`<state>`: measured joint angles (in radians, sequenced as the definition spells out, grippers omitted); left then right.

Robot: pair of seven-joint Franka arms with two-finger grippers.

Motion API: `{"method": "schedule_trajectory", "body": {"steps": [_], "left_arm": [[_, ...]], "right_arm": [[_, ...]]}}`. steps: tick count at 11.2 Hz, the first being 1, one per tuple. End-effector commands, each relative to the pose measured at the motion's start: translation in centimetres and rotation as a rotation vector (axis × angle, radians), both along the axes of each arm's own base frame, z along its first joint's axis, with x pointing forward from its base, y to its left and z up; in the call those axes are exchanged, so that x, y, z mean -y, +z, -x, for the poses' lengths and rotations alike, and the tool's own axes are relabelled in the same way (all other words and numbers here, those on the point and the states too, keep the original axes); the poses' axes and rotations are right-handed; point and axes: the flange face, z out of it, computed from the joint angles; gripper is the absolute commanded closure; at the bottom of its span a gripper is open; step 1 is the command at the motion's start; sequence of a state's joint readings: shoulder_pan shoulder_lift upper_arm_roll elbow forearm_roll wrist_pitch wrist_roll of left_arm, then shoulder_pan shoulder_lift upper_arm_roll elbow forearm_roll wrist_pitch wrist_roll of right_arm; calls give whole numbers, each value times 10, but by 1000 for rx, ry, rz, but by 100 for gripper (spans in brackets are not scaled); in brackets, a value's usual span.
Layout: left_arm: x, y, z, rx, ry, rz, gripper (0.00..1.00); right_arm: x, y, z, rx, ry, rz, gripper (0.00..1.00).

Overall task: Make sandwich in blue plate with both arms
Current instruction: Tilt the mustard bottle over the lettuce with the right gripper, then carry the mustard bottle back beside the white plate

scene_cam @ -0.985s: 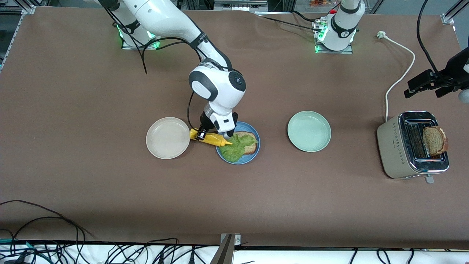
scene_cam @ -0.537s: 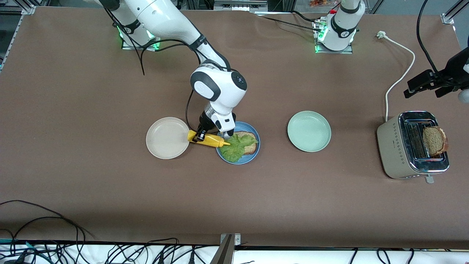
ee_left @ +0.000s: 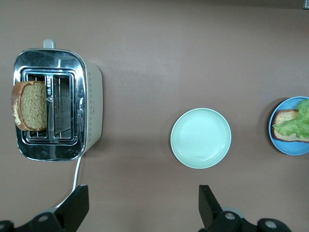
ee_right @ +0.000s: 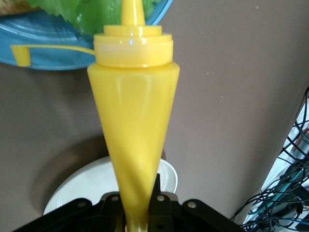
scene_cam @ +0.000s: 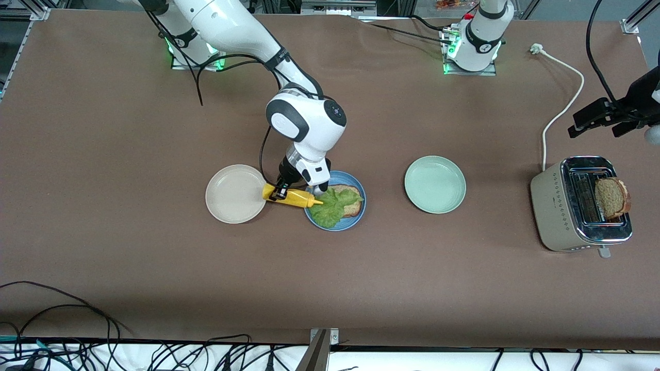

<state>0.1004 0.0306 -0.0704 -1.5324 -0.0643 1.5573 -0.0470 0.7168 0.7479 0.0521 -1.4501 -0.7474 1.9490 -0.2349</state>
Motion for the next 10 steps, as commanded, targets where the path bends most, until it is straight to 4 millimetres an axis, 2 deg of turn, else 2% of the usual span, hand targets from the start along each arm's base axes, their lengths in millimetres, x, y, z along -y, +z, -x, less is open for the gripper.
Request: {"method": "schedule_trajectory", "body": {"steps": [1, 4, 6, 8, 10], "left_arm": [[7, 1, -6, 5, -36, 32, 0], [13, -7, -13, 7, -45, 31, 0], [18, -8, -13, 5, -57, 22, 0], [19, -15, -15, -12, -58, 19, 0], [19, -20, -13, -33, -59, 20, 0]], "right_arm": [[13, 14, -11, -17, 1, -18, 100], [64, 67, -52, -154, -127, -264, 100], [98, 101, -72, -212, -208, -411, 100], [122, 114, -83, -267, -254, -516, 100], [151, 137, -95, -323, -244, -631, 100]]}}
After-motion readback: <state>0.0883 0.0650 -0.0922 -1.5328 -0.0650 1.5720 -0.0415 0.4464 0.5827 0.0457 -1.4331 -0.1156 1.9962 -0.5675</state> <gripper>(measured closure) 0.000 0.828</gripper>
